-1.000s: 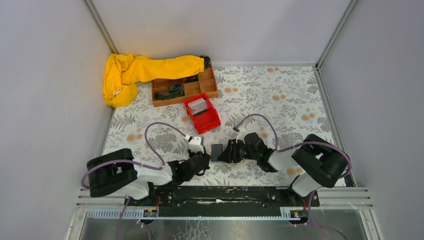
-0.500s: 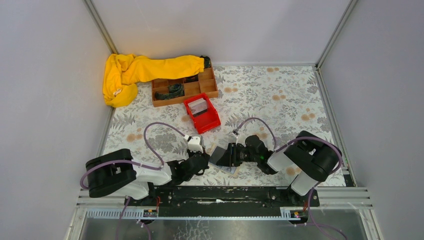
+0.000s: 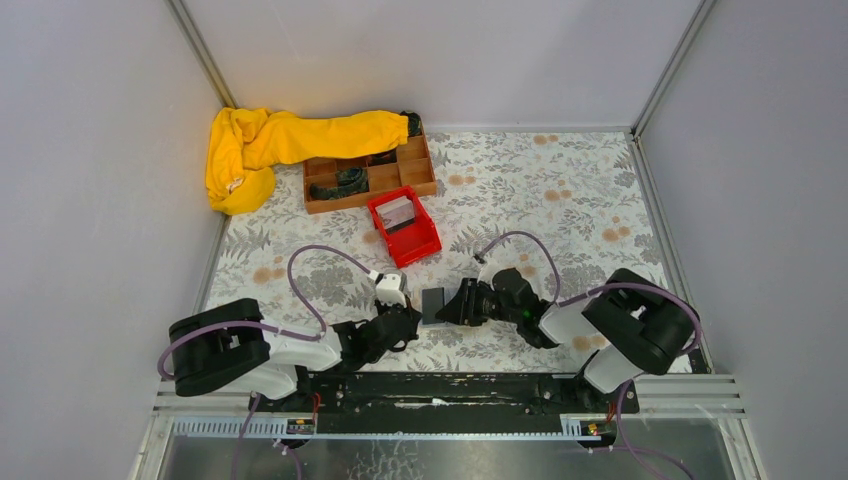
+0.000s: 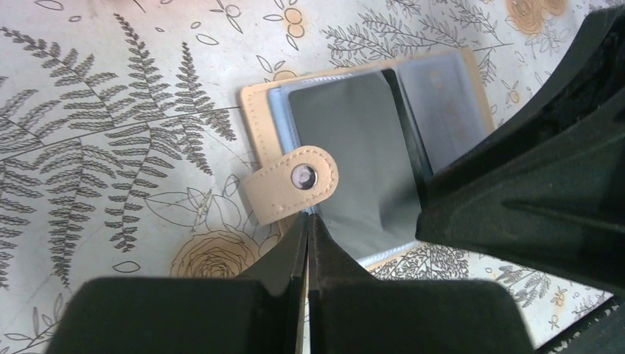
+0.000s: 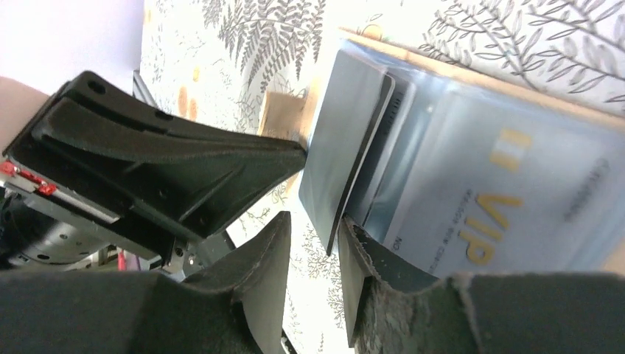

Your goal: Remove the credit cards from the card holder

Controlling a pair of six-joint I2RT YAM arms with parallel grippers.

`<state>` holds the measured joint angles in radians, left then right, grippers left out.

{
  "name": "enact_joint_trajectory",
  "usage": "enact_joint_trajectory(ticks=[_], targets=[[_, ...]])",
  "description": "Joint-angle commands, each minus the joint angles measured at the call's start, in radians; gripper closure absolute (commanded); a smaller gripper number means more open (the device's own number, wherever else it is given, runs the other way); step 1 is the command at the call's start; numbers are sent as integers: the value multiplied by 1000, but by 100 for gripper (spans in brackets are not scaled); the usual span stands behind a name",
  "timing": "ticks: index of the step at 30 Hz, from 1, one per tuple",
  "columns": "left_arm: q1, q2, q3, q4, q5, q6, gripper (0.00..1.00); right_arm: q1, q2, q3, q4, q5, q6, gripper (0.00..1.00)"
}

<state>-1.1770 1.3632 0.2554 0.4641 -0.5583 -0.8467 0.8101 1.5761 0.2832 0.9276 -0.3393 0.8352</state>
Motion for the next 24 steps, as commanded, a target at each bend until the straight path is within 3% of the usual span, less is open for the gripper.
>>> enact_joint_trajectory(ticks=[1, 15, 24], targets=[[-11, -4, -10, 19, 47, -5, 100, -7, -58, 30, -42, 83, -38, 63], [-11, -8, -24, 24, 42, -14, 100, -9, 131, 66, 215, -65, 65, 63], [-11, -19, -22, 10, 34, -11, 100, -22, 52, 32, 213, -93, 54, 64]])
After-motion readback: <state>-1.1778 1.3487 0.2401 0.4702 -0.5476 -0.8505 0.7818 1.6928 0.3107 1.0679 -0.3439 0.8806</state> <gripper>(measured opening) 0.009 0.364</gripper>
